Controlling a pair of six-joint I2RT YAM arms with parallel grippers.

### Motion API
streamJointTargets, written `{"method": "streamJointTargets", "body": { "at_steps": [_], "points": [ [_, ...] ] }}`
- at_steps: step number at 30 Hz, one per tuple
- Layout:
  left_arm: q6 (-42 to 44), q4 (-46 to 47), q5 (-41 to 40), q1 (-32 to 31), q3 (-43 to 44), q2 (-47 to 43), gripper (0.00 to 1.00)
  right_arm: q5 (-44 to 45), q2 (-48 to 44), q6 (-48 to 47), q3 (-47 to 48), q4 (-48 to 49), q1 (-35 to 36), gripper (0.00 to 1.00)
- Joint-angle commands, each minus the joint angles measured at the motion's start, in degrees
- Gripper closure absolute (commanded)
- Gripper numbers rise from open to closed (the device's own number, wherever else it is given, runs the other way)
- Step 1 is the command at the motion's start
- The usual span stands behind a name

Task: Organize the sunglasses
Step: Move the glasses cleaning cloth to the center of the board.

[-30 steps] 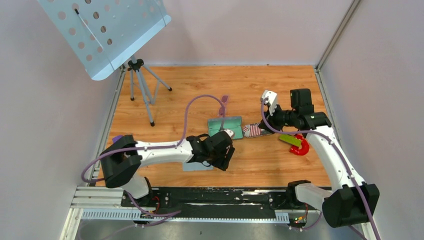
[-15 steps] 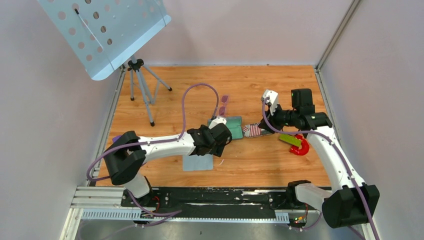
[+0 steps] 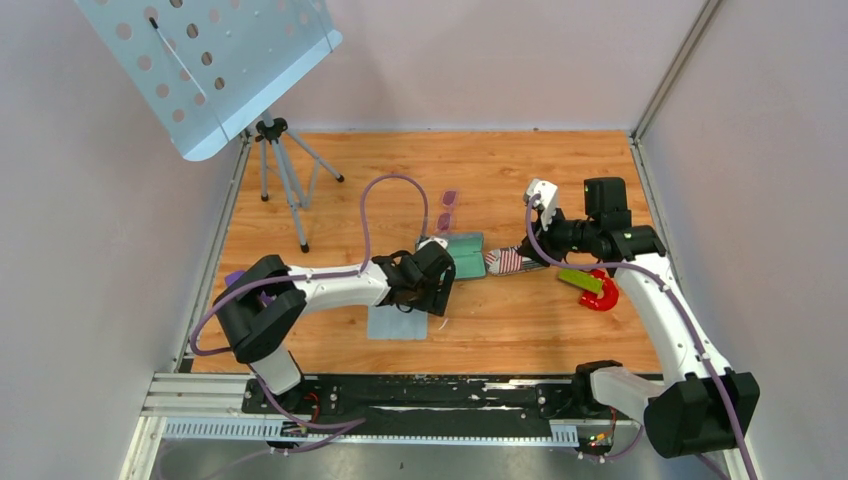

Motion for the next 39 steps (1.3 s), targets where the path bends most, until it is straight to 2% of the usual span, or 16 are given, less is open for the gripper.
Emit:
{"method": "streamJointTargets", "body": {
  "at_steps": [1,5,12,24,28,34,37,39],
  "points": [
    [-1.85,3.74,10.24,0.45,-1.07,4.33,0.22,-1.65,-0.35,-0.07,-0.74,-0.2,-1.03,0.67],
    [-3.77,6.29,17.27,-0.53,-2.29,6.07,0.22,-1.21,-0.49,-0.35,-0.69,-0.26,-1.07,0.67],
    [-2.94,3.93,18.8,-5.25,-1.91,5.24,0.22,-1.0,-0.6,-0.87,-0.88,-0.29,-0.98,0.66],
    [7.23,-1.14,24.4,-15.21,8.7,9.68,0.22,-1.33,-0.59,-0.24,-0.21,-0.29,-1.04,0.66],
    [9.24,-0.69,20.47,-17.0,8.78,6.7,0.22,-1.1,-0.93,0.2,0.14,-0.33,-1.02,0.66],
    [14.05,-2.75,4.19,-16.73,7.05,-9.5,0.18,-2.06,-0.39,0.74,1.01,-0.64,-1.09,0.66],
    [13.13,-5.21,-0.32,-12.73,5.67,-16.88,0.18,-4.52,0.48,-0.36,0.26,-0.64,-0.98,0.69],
    [10.98,-7.4,0.21,-8.01,3.63,-20.06,0.21,-6.05,1.47,-1.41,-0.29,-0.95,-0.37,0.7]
  ]
}}
